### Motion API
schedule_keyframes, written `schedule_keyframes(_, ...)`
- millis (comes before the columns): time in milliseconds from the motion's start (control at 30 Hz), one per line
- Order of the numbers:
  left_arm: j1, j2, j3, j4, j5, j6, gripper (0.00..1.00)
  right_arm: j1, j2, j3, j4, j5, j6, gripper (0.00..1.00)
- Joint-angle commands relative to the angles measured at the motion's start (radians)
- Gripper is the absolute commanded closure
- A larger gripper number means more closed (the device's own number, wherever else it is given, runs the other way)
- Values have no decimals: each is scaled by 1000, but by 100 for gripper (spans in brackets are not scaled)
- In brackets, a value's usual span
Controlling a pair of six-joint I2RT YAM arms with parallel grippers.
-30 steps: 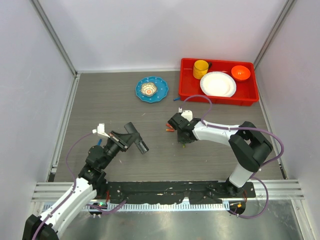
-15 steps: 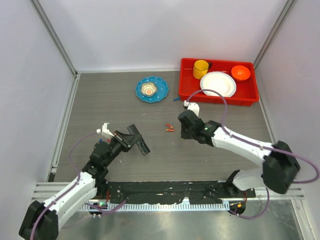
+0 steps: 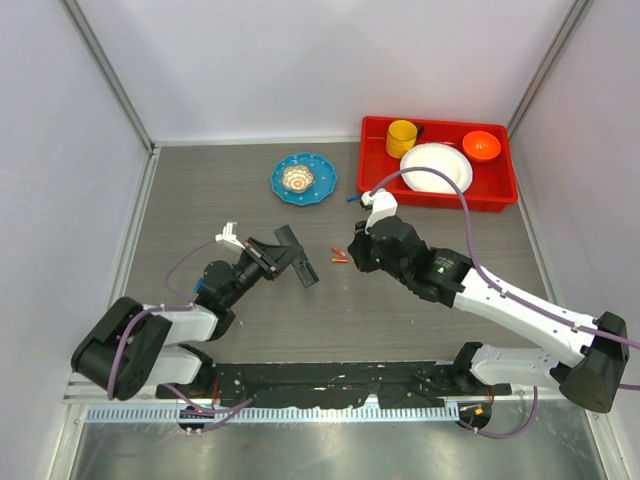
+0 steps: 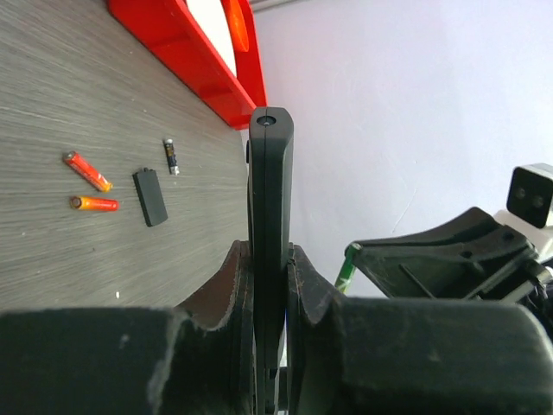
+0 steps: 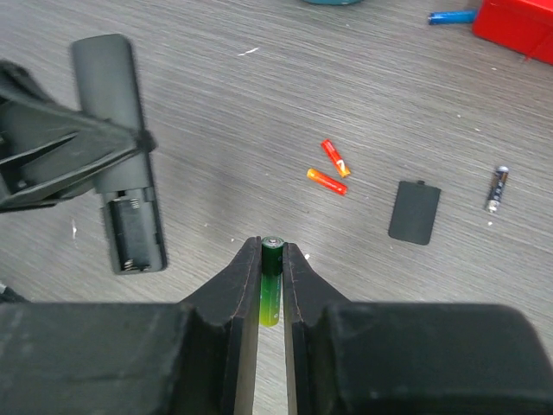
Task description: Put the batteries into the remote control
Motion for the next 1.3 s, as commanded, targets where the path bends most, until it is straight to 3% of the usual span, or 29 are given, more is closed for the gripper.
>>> schedule_keyframes(0, -17, 91, 72, 400, 71, -42, 100, 24, -54, 38, 64, -64, -35, 99)
schedule_keyframes(467, -38, 104, 102, 400, 50, 3, 100, 179, 61, 70, 214, 16, -13, 99)
schedule_keyframes(1267, -38, 118, 95, 400, 41, -42, 100, 240, 136, -26, 420, 194, -16, 99)
